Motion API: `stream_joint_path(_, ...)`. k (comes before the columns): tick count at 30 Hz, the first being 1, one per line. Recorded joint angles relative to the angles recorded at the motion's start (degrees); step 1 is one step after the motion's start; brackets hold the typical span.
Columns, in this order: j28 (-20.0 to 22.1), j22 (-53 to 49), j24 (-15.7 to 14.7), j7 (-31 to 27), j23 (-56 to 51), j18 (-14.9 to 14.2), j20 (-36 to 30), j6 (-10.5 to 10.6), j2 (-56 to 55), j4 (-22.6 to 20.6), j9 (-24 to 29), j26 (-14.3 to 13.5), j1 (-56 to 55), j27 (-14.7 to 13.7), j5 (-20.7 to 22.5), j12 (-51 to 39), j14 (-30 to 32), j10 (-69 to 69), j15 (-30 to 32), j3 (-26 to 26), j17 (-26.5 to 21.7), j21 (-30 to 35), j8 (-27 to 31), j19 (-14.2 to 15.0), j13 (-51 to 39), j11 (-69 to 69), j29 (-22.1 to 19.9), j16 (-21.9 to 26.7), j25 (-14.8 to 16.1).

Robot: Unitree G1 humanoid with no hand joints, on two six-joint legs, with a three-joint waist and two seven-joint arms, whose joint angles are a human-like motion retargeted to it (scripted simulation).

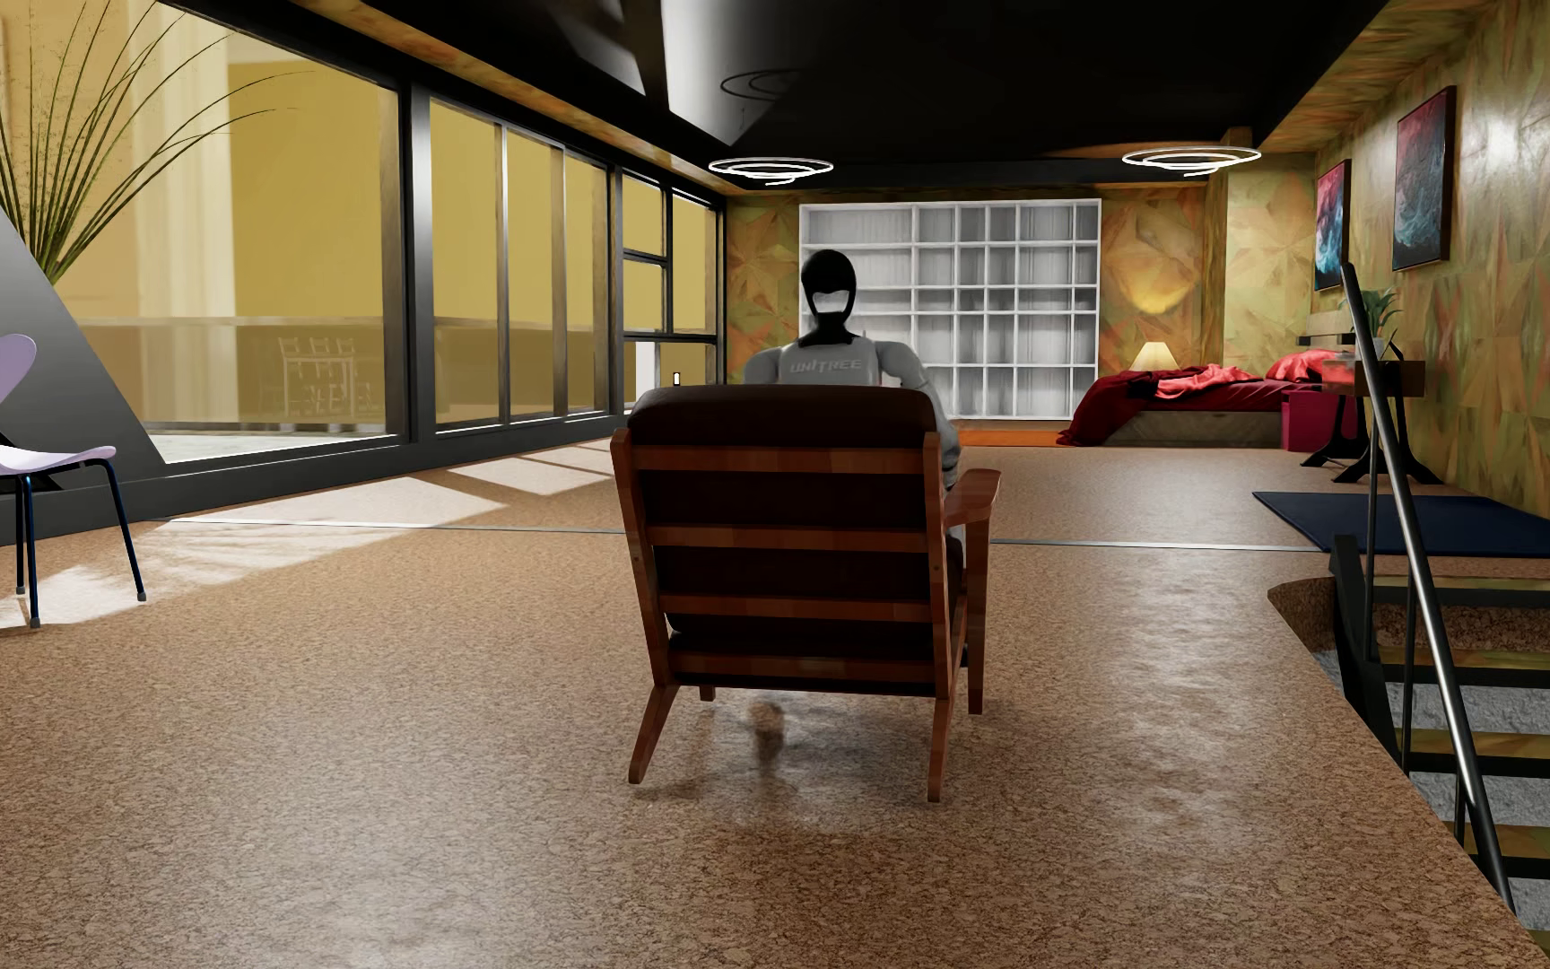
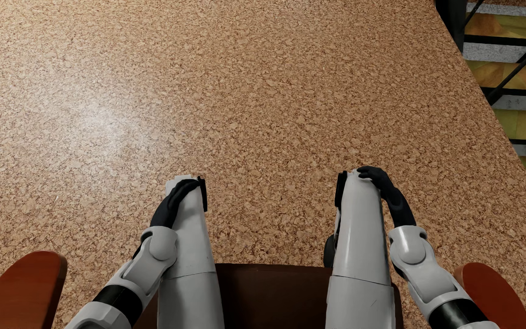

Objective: Perch on the dark chair

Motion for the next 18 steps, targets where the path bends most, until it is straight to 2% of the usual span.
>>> stream_joint_path(1,-2.2,4.1,0.3,0.0,4.5,0.3,0.7,-0.2,0.2,-0.4,-1.0,1.6,0.7,1.2,0.2,1.3,0.0,0.0,0.1,-0.1,1.2,-0.7,0.2,-0.2,0.8,0.4,0.7,0.2,0.3)
stream_joint_path(2,-7.7,8.8,0.0,0.1,9.7,0.6,1.2,-0.4,0.6,-0.7,-1.9,3.2,1.4,3.2,0.4,2.3,0.0,0.0,-0.1,-0.2,1.9,-1.0,0.2,-0.7,1.3,0.6,3.2,0.7,0.7)
stream_joint_path(3,-14.2,13.7,0.6,0.2,15.4,0.8,1.6,-0.6,0.8,-1.0,-2.8,4.4,2.0,5.4,0.7,3.4,-0.1,0.0,-0.3,-0.3,2.0,-1.1,0.3,-1.2,1.4,0.8,9.1,1.4,0.4)
stream_joint_path(4,-18.7,17.6,3.1,0.3,20.8,1.2,1.6,-0.7,0.9,-1.3,-3.5,4.9,2.4,6.7,1.0,4.9,-0.1,0.0,-0.4,-0.3,1.9,-0.5,0.1,-1.7,1.5,1.0,13.6,2.0,-2.2)
stream_joint_path(5,-23.3,20.4,6.0,0.3,25.1,1.4,1.9,-0.7,1.0,-1.6,-4.1,5.2,2.8,7.6,1.2,6.9,-0.1,0.0,-0.4,-0.4,2.0,0.5,0.1,-2.1,1.9,1.1,19.4,2.2,-6.1)
stream_joint_path(6,-25.4,22.5,9.3,0.2,28.4,1.5,2.8,-0.6,1.0,-1.9,-4.6,4.1,2.9,6.8,1.5,9.2,-0.1,-0.1,-0.3,-0.6,2.2,1.2,0.1,-2.3,2.5,1.1,22.6,1.9,-9.8)
stream_joint_path(7,-26.8,23.9,11.8,0.3,31.0,1.7,3.9,-0.5,1.0,-2.1,-5.0,3.5,3.1,5.9,1.7,11.5,0.0,-0.1,-0.2,-0.6,2.5,1.7,0.1,-2.4,3.6,1.0,24.9,1.5,-13.1)
stream_joint_path(8,-27.3,24.9,12.9,0.3,32.7,1.9,4.9,-0.4,1.1,-2.4,-5.1,3.0,3.3,5.0,1.6,13.6,0.2,-0.2,-0.1,-0.6,3.1,1.9,0.1,-2.5,5.0,0.9,26.1,1.0,-15.9)
stream_joint_path(9,-27.8,25.4,12.7,0.3,33.6,2.0,5.9,-0.4,1.3,-2.6,-5.1,3.5,3.5,5.1,1.7,15.6,0.3,-0.3,0.0,-0.6,3.8,1.4,0.1,-2.5,6.8,0.8,27.0,0.4,-16.9)
stream_joint_path(13,-27.5,24.5,9.7,0.4,34.5,2.0,8.8,-0.6,2.3,-2.3,-5.1,4.7,4.2,6.6,1.7,21.1,0.7,-0.6,0.5,-0.7,6.2,-1.0,-0.1,-2.4,11.8,0.4,27.0,-1.6,-15.2)
stream_joint_path(18,-28.9,19.1,11.3,0.4,30.4,2.2,6.8,-0.7,3.6,-2.4,-5.6,3.1,5.3,5.9,1.6,22.4,0.7,-0.6,0.6,-0.7,7.5,-0.7,-0.1,-2.3,13.6,0.2,26.8,-3.1,-14.3)
